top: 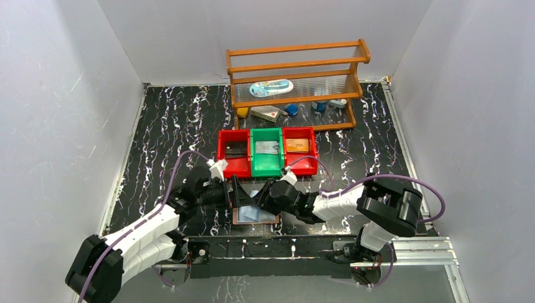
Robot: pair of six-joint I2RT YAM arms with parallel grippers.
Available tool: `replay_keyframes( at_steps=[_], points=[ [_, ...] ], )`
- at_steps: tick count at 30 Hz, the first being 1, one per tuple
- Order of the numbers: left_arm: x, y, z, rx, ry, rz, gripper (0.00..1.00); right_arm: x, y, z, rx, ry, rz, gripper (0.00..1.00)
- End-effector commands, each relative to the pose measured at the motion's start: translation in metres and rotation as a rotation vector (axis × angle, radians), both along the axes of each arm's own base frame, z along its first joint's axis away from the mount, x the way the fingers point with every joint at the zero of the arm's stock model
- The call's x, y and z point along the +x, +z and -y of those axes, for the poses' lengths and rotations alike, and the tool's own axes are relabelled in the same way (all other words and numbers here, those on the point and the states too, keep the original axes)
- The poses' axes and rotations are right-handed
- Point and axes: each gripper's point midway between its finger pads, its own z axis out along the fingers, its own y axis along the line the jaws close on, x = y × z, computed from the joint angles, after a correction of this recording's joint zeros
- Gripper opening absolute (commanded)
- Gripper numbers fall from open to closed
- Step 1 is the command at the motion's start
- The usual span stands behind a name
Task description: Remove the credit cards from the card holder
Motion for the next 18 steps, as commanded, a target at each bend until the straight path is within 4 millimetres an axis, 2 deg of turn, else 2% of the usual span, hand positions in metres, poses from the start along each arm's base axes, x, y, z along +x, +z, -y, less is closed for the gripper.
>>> replay_keyframes(
  at_steps=[1,5,8,13,18],
  points=[
    [-0.013,-0.001,0.015,-0.103,-0.078,-0.024,0.86,-0.01,-0.026,0.019,-0.078,0.005,-0.052,0.55],
    [-0.018,-0.018,0.015,-0.097,-0.074,-0.064,0.82,-0.009,-0.026,0.019,-0.071,0.004,-0.054,0.55],
    [-0.02,-0.022,0.017,-0.094,-0.089,-0.073,0.81,-0.01,-0.028,0.02,-0.073,0.008,-0.061,0.55],
    [-0.026,-0.015,0.024,-0.141,-0.138,-0.075,0.73,-0.011,-0.027,0.022,-0.047,0.002,-0.07,0.55],
    [-0.026,-0.003,0.026,-0.183,-0.134,-0.046,0.57,-0.01,-0.019,0.023,-0.002,-0.001,-0.071,0.61]
  ],
)
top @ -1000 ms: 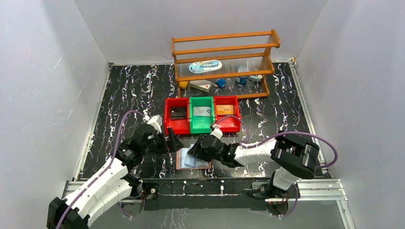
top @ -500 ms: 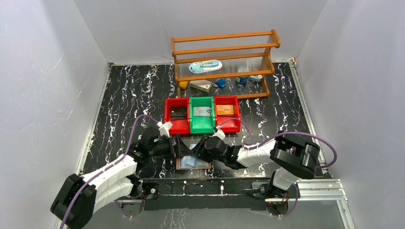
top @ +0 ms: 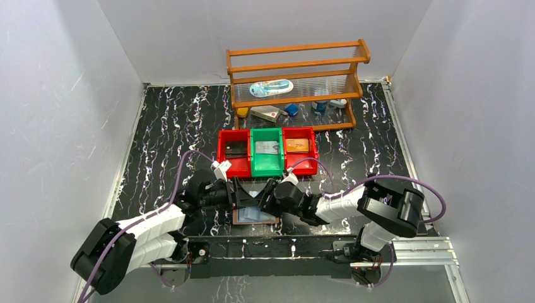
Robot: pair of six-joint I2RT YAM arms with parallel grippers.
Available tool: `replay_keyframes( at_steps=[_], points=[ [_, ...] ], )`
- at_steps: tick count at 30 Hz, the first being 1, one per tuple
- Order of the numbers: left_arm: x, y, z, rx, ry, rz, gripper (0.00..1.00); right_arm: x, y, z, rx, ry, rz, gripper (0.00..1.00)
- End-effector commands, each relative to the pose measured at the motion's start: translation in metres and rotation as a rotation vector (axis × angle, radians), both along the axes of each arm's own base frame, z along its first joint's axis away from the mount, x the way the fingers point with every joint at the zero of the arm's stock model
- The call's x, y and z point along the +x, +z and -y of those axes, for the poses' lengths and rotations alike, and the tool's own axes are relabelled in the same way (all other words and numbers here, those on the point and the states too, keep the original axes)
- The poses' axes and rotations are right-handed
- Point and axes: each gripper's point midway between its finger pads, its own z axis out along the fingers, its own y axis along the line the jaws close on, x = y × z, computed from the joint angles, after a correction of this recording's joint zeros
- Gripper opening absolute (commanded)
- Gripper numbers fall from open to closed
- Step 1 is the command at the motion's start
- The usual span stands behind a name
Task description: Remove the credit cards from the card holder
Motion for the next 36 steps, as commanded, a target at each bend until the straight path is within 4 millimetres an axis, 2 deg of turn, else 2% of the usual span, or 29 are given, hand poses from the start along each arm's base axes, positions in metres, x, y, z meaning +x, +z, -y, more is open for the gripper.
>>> replay_keyframes(
  at_steps=[1,4,10,16,22,24,25,28,32,36],
  points=[
    [-0.023,0.008,0.003,-0.053,-0.088,-0.002,0.55,-0.008,-0.018,0.019,-0.051,-0.001,-0.051,0.63],
    [-0.024,0.011,0.004,-0.067,-0.093,0.014,0.52,-0.008,-0.008,0.017,-0.009,0.008,-0.039,0.67],
    [-0.029,0.013,0.009,-0.095,-0.139,-0.005,0.52,-0.006,0.013,0.015,0.046,0.004,-0.004,0.77],
    [-0.024,0.016,0.017,-0.094,-0.151,0.005,0.54,-0.005,0.025,0.025,0.043,0.0,0.032,0.85],
    [-0.022,0.016,0.032,-0.084,-0.173,0.01,0.57,0.0,0.03,0.057,-0.009,-0.094,0.054,0.88],
    [-0.024,0.017,0.039,-0.078,-0.188,0.015,0.57,0.003,0.039,0.066,-0.003,-0.124,0.077,0.89],
    [-0.025,0.017,0.043,-0.077,-0.198,0.02,0.58,0.001,0.032,0.077,-0.025,-0.136,0.076,0.89],
    [-0.028,0.017,0.059,-0.078,-0.235,0.022,0.58,0.001,0.033,0.093,-0.02,-0.174,0.089,0.89],
    [-0.033,0.008,0.079,-0.055,-0.287,0.003,0.58,0.002,0.033,0.117,-0.057,-0.237,0.092,0.89],
    [-0.029,-0.004,0.083,-0.018,-0.265,-0.014,0.58,0.004,0.039,0.142,-0.113,-0.302,0.103,0.86]
  ],
)
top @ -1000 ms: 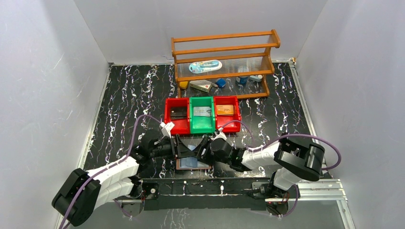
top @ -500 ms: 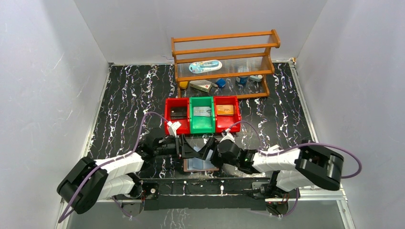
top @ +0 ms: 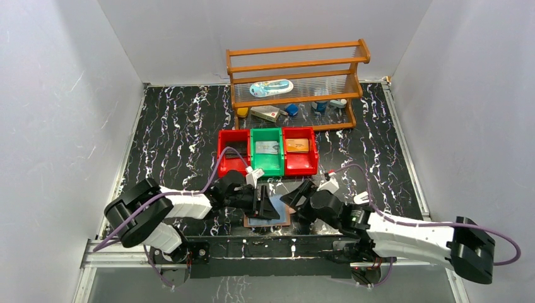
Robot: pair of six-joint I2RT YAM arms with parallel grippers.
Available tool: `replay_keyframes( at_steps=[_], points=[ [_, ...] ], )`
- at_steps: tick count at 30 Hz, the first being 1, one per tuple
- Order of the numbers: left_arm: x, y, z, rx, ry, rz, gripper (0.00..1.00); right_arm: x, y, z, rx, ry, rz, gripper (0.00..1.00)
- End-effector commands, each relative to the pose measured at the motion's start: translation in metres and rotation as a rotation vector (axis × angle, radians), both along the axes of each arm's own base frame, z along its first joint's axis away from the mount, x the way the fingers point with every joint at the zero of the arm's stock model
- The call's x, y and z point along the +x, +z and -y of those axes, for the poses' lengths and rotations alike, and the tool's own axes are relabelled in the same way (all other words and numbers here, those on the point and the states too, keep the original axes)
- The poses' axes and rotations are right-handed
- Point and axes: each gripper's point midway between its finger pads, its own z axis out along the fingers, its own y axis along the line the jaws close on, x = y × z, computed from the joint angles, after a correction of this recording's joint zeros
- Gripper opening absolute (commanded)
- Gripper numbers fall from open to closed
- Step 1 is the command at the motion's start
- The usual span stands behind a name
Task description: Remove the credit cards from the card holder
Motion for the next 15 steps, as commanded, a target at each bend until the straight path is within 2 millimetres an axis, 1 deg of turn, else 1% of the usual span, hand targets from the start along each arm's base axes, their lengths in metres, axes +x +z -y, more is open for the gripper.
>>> replay_keyframes(
  at_steps=[1,3,5,8,9,11,13,15],
  points=[
    [0.009,0.007,0.011,-0.021,0.006,0.052,0.58,0.011,0.007,0.034,-0.069,-0.127,0.03,0.83],
    [0.011,0.01,0.01,-0.021,0.013,0.064,0.61,0.011,0.013,0.037,-0.041,-0.125,0.053,0.79],
    [0.014,0.012,0.006,0.011,0.027,0.092,0.63,0.01,0.019,0.033,-0.003,-0.101,0.082,0.75],
    [0.026,0.017,-0.01,0.105,0.093,0.176,0.65,0.009,0.03,0.024,0.024,-0.05,0.121,0.73],
    [0.032,0.025,-0.019,0.132,0.131,0.218,0.66,0.009,0.037,0.02,0.023,-0.032,0.13,0.73],
    [0.045,0.025,-0.044,0.247,0.237,0.275,0.7,0.01,0.048,0.012,-0.002,-0.003,0.14,0.73],
    [0.061,0.024,-0.079,0.387,0.379,0.332,0.75,0.012,0.057,0.003,-0.04,0.025,0.147,0.73],
    [0.067,0.024,-0.112,0.504,0.486,0.361,0.79,0.014,0.06,-0.007,-0.082,0.058,0.151,0.73]
  ],
)
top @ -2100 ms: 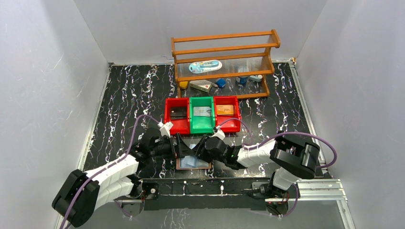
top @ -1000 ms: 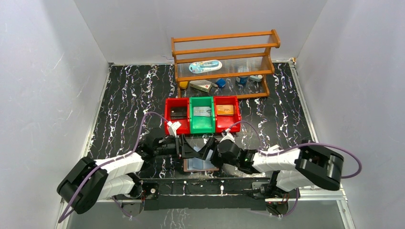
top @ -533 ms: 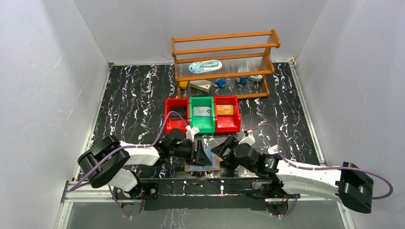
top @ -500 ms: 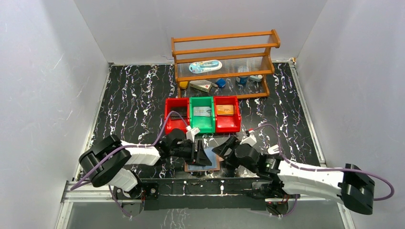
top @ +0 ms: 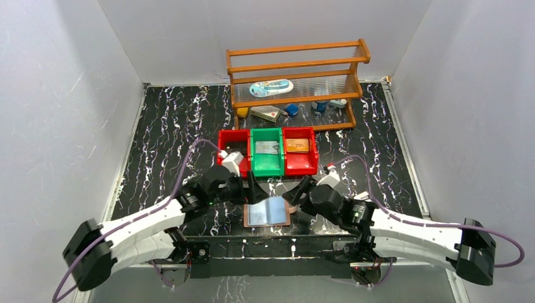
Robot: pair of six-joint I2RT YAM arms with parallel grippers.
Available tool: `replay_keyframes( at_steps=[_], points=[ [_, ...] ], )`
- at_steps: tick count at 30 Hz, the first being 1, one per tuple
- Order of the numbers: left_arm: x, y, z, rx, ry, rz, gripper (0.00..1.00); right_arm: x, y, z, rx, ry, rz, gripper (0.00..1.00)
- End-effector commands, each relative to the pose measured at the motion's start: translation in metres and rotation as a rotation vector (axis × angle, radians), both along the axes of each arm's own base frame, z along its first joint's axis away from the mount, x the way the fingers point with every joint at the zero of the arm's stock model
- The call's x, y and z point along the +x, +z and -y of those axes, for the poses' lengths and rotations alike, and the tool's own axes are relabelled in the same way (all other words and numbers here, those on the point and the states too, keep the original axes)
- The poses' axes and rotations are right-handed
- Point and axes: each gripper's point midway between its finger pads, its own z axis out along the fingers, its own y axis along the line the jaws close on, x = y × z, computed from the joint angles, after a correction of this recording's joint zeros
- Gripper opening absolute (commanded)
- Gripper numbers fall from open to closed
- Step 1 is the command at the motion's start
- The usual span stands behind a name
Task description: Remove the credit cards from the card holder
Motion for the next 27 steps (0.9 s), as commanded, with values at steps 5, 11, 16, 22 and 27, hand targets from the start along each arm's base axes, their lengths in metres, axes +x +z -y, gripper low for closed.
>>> replay_keyframes(
  at_steps=[5,11,16,22,27],
  points=[
    [0.02,-0.026,-0.138,0.492,0.474,0.075,0.89,0.012,0.039,-0.052,-0.116,0.134,0.077,0.73],
    [0.012,-0.028,-0.18,0.526,0.679,0.047,0.93,0.013,0.02,-0.074,-0.26,0.173,0.038,0.73],
    [0.01,-0.023,-0.189,0.494,0.729,0.053,0.95,0.011,0.011,-0.093,-0.355,0.209,0.027,0.74],
    [0.011,-0.019,-0.193,0.498,0.743,0.063,0.96,0.011,-0.001,-0.108,-0.494,0.234,0.015,0.76],
    [0.01,-0.021,-0.192,0.5,0.74,0.054,0.98,0.01,-0.016,-0.118,-0.574,0.255,-0.007,0.76]
  ],
)
